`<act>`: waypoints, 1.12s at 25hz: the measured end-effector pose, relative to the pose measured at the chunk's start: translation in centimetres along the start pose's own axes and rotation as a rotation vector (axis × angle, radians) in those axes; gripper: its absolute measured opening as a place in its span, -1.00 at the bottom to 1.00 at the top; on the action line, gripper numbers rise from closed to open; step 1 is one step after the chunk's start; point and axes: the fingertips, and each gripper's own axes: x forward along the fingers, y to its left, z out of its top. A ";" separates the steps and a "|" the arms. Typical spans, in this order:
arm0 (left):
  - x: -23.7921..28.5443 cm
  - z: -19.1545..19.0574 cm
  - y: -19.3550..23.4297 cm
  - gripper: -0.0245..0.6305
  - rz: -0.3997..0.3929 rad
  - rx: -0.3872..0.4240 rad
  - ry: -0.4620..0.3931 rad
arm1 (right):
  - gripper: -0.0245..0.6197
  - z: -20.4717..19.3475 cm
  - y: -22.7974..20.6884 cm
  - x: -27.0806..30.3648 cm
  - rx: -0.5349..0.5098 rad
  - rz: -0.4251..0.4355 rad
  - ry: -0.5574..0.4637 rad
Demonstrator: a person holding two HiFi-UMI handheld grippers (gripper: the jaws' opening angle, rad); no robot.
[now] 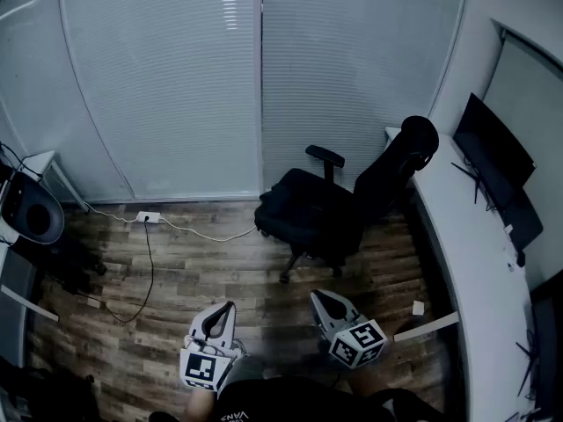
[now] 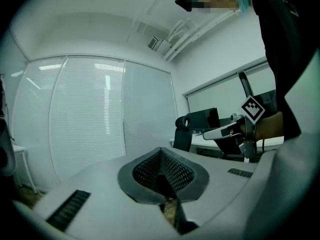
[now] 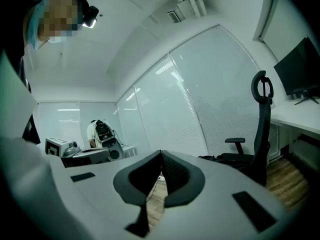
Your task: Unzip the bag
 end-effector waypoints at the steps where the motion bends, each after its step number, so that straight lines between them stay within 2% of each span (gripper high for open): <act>1: 0.1 -0.2 0.2 -0.87 -0.006 -0.007 -0.001 | -0.79 -0.1 -0.1 0.3 0.011 -0.003 -0.005; 9: 2.1 -2.4 3.3 -0.84 -0.064 -0.054 -0.005 | -0.78 -0.9 -0.4 4.1 0.074 0.001 -0.029; 14: 4.8 -4.1 7.0 -0.54 -0.141 -0.058 0.025 | -0.77 -1.8 -1.0 8.1 0.100 -0.049 -0.010; 23: 9.2 -6.1 15.9 -0.23 -0.256 -0.020 0.082 | -0.38 -2.6 -1.5 17.5 0.183 -0.147 0.002; 28: 11.3 -7.4 21.6 -0.14 -0.314 -0.034 0.096 | -0.35 -3.2 -1.3 23.1 0.218 -0.200 -0.001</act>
